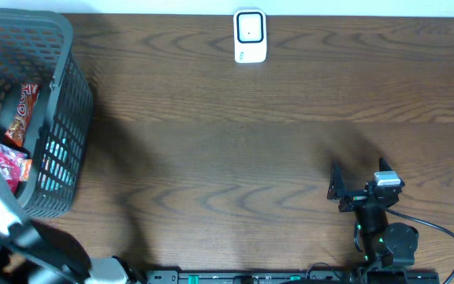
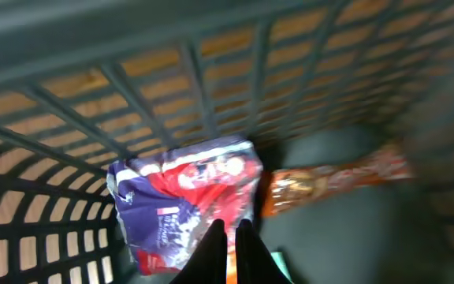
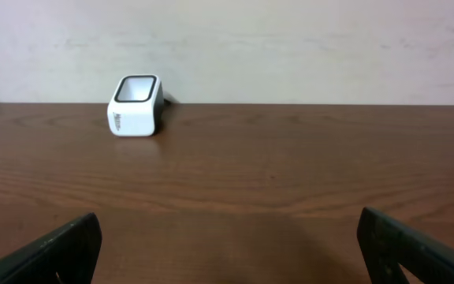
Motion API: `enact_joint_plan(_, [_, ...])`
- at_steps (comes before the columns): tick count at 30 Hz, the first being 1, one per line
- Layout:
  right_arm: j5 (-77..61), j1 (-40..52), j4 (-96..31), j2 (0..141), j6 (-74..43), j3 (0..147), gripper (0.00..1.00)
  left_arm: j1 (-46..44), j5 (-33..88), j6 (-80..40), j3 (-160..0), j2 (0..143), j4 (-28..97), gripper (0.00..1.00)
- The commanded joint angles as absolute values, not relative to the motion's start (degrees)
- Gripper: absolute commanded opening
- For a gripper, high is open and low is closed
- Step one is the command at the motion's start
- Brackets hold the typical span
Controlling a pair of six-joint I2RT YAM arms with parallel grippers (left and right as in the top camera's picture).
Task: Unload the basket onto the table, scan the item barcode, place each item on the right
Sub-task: 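Grasp the purple floral package with the left gripper and lift it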
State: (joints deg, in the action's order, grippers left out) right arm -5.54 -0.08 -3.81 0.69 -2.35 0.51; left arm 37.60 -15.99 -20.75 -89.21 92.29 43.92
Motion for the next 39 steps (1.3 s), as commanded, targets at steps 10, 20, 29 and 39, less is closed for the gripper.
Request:
enact_joint_plan(10, [-5.48,0.84,-3.88,0.38,-2.72,0.32,0.99,37.69,-13.13,-16.78,-89.45,100.82,47.44,0.99])
enact_joint_plan(20, [-5.48,0.84,-3.9,0.38,-2.72,0.32,0.99,37.69,-28.62,-6.55,-89.45,111.39,38.76,0.98])
enact_joint_plan(29, [-5.48,0.84,-3.9,0.38,-2.72,0.32,0.99,37.69,-28.95,-6.22,-89.45,117.73,39.94,0.53])
enact_joint_plan(39, [-5.48,0.84,-3.9,0.38,-2.72,0.32,0.99,33.47,-28.82,-9.78,-89.47,107.57,41.21,0.07])
